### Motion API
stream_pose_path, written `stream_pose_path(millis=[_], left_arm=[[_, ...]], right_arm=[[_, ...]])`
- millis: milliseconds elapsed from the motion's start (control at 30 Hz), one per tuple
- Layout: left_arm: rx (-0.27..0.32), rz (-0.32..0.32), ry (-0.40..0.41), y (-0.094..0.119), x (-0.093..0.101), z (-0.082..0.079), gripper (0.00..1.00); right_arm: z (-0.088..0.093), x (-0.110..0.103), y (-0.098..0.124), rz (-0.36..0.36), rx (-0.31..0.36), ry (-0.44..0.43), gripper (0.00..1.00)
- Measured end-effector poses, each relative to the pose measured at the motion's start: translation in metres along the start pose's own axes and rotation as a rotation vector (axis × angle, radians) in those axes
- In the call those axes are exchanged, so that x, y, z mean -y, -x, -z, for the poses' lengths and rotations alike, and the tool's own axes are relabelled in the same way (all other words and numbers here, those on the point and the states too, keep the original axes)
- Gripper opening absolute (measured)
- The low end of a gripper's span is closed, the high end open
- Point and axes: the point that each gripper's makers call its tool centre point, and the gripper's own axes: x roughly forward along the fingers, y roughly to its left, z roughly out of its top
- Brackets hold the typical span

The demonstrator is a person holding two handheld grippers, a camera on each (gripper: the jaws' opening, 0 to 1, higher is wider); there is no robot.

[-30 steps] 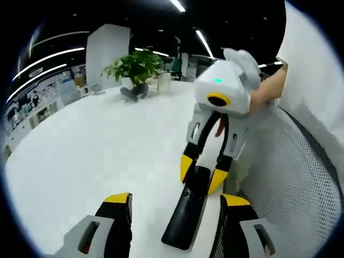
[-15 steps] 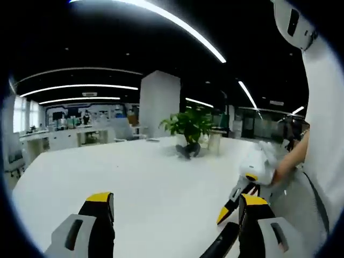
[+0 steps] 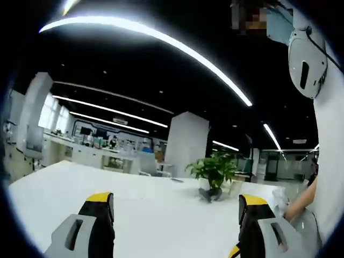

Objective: Press the specified remote control buttons in sequence, fully releasing each button before pressing the next.

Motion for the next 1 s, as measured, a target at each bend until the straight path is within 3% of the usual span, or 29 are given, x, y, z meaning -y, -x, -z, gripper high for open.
stream_pose_path(millis=[67, 133, 367, 467, 1000], left_arm=[[0.002, -0.007, -0.003, 0.001, 0.0, -0.001, 0.99], [0.001, -0.021, 0.012, 0.003, -0.001, -0.001, 0.99], [0.002, -0.059, 0.05, 0.009, -0.004, 0.004, 0.99], [0.005, -0.081, 0.063, 0.012, -0.006, 0.005, 0.99], [0.028, -0.145, 0.079, 0.025, -0.02, 0.004, 0.99]], right_arm=[[0.001, -0.001, -0.003, -0.007, -0.014, 0.007, 0.29], [0.002, -0.001, -0.004, -0.006, -0.03, 0.032, 0.22], [0.002, 0.003, -0.005, -0.012, -0.047, 0.071, 0.22], [0.003, 0.009, -0.004, 0.01, -0.062, 0.116, 0.22], [0.002, 0.065, 0.001, 0.03, -0.088, 0.081, 0.21]])
